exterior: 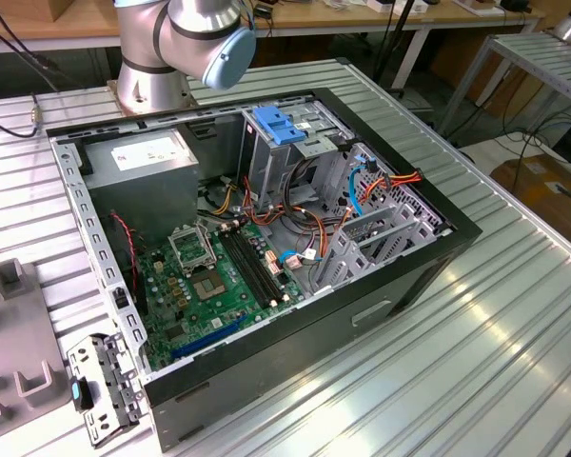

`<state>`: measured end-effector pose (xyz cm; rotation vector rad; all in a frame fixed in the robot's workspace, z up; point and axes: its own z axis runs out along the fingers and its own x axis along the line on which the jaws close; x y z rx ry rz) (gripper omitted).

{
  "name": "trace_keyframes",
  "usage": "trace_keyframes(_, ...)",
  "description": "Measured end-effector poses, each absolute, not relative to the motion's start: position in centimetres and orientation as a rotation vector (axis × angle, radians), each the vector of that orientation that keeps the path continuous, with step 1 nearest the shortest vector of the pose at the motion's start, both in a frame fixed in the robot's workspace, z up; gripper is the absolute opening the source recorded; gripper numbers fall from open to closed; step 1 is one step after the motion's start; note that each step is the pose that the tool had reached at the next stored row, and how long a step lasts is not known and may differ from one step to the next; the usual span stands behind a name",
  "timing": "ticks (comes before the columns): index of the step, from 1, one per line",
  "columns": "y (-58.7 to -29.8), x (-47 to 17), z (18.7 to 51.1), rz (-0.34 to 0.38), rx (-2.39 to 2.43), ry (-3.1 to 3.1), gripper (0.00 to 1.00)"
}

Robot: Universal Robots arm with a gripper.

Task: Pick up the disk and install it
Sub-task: 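Pick up the disk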

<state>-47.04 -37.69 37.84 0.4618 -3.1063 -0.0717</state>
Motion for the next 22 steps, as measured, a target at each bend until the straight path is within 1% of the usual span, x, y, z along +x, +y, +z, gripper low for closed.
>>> trace_keyframes(10,-37.70,-47.04,37.83,-0.072,0.593,-3.082,0.11)
trace_keyframes(22,-37.70,-47.04,37.83,-0.072,0.617,-3.077,0.11)
